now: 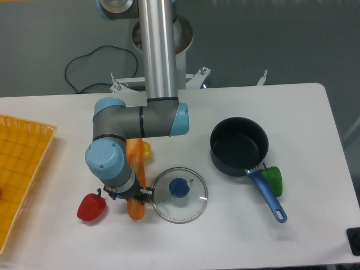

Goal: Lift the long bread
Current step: 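Lift the baguette upright off the table with the gripper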

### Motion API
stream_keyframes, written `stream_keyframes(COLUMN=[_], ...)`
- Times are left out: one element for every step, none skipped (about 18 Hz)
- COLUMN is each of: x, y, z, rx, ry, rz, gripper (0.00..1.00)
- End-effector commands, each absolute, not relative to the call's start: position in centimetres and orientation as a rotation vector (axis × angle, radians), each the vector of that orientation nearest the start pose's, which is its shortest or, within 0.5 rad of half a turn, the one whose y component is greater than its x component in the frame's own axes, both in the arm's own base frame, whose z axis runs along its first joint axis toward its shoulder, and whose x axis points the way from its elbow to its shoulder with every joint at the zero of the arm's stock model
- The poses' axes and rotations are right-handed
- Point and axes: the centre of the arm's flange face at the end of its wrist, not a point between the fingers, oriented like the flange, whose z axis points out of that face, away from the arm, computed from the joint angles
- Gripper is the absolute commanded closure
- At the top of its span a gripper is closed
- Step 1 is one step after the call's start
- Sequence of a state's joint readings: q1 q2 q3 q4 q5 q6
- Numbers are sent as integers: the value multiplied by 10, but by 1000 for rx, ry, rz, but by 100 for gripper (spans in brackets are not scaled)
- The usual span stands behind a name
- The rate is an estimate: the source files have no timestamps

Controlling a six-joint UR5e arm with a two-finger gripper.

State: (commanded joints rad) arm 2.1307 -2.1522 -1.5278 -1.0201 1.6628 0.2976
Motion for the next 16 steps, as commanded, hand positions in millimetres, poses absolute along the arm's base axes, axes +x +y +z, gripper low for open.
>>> stream_keyframes(x=[-253, -253, -252, -253, -255, -257, -258, -257, -257, -258, -257, -259, -262, -264, -265, -268], y=[633, 633, 632, 629, 626, 623, 622, 622, 621, 620, 620, 618, 616, 614, 612, 610], z=[220, 222, 225, 230, 234, 239, 245, 247, 250, 251, 254, 259, 264, 270, 274, 281], rx=[-3136, -3139, -3142, -3150, -3158, -3162, -3159, -3158, -3160, -3167, -3172, -3170, -3166, -3169, -3173, -3172], ry=[-420, -420, -418, -411, -406, -392, -370, -360, -348, -336, -312, -295, -285, -271, -251, -236], rz=[142, 140, 138, 134, 128, 121, 126, 126, 126, 122, 120, 123, 124, 123, 112, 101], gripper=[59, 59, 60, 60, 60, 60, 60, 60, 60, 60, 60, 60, 60, 60, 60, 60])
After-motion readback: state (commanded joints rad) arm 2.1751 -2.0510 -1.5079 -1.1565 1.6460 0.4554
